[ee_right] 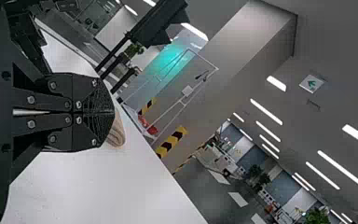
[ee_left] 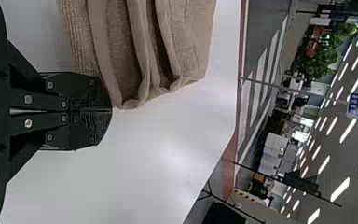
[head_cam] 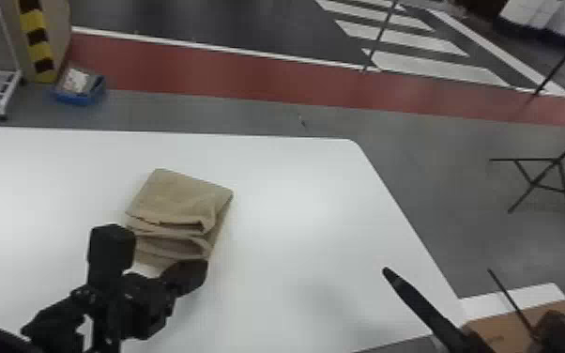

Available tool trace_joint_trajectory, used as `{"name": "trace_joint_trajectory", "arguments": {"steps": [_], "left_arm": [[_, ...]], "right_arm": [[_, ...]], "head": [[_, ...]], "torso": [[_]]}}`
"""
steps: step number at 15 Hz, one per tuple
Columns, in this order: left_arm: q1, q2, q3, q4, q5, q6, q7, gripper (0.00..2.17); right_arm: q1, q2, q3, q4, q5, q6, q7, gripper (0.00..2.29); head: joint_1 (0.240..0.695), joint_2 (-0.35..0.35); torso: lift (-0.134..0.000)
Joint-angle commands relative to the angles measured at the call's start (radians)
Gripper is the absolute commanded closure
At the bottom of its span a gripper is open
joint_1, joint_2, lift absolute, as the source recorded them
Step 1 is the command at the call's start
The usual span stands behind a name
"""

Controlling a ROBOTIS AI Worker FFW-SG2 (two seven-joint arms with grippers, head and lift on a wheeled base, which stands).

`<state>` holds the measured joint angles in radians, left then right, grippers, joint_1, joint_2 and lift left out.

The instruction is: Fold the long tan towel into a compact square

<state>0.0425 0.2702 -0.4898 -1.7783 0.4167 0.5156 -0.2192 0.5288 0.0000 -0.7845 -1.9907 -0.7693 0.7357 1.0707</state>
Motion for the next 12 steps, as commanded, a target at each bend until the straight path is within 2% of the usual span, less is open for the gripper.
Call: {"name": "trace_joint_trajectory", "arguments": {"steps": [1,3,6,9,10,12], "left_arm": [[0.025,0.020,0.051,-0.036,0.037,-0.001,0.000,1.91],[0.043,0.050,0.128,-0.036,0.037,-0.044,0.001,1.91],[0.042,0.101,0.160,0.039,0.025,-0.222,0.043,1.91],[-0.009,0.112,0.162,0.160,0.008,-0.317,0.047,1.91],[-0.024,0.112,0.160,0.192,-0.003,-0.329,0.047,1.91],[-0.046,0.107,0.152,0.258,-0.004,-0.351,0.044,1.91]], "right_arm": [[-0.007,0.001,-0.002,0.013,0.004,0.000,0.000,2.25],[-0.006,0.001,0.001,0.020,0.004,-0.003,0.000,2.25],[-0.006,0.001,0.031,0.018,0.013,-0.012,-0.006,2.25],[-0.006,0.001,0.059,0.013,0.031,-0.021,-0.017,2.25],[-0.006,0.001,0.059,0.010,0.034,-0.021,-0.018,2.25],[-0.004,0.001,0.056,0.007,0.036,-0.021,-0.026,2.25]], "head": [[0.695,-0.350],[0.695,-0.350],[0.695,-0.350],[0.695,-0.343],[0.695,-0.301],[0.695,-0.269]], "torso": [[-0.123],[-0.123],[-0.123],[-0.123],[-0.123],[-0.123]]}}
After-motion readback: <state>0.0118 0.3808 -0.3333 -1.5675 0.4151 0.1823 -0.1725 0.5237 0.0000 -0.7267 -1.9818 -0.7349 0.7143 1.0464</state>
